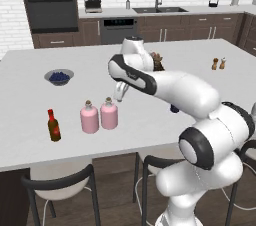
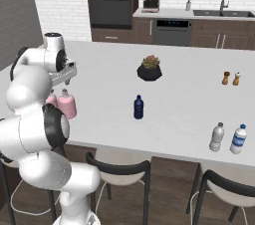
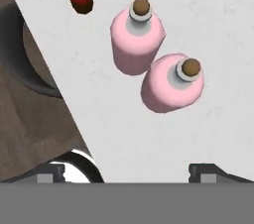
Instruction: Move the plastic bottles in the middle to the plastics group, and the glass bottles in the middle to the glass group.
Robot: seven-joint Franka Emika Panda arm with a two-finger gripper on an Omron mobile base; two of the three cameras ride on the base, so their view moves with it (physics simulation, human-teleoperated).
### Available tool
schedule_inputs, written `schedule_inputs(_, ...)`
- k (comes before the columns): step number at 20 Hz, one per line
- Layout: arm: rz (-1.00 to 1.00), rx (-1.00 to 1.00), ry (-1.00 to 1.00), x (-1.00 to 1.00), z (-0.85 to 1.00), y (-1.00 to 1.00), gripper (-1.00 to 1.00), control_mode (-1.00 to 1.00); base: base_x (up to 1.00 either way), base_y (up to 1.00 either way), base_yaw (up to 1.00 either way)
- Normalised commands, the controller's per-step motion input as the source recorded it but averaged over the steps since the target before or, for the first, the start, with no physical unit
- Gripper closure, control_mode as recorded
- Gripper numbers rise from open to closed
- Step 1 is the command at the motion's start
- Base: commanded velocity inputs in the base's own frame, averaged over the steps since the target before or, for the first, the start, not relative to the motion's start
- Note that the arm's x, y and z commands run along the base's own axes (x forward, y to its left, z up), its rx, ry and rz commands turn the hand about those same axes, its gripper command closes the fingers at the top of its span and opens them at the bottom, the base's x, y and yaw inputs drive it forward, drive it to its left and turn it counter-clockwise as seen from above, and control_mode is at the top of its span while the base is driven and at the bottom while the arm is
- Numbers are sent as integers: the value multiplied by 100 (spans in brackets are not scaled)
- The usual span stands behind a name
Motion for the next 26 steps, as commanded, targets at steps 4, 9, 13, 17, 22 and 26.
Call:
schedule_inputs(4, -16, 4, -15, -55, -14, -94, -100, -100, 0, 0, 0)
schedule_inputs(9, -9, 0, -16, -4, -2, -100, -100, -100, 0, 0, 0)
schedule_inputs(13, -13, 0, -1, 0, 7, -100, -100, -100, 0, 0, 0)
schedule_inputs(17, -21, 0, 0, -1, 0, -100, -100, -100, 0, 0, 0)
schedule_inputs(22, -28, 0, 0, -1, 0, -100, -100, -100, 0, 0, 0)
schedule_inputs(26, -27, 0, 5, 4, 3, -98, -100, -100, 0, 0, 0)
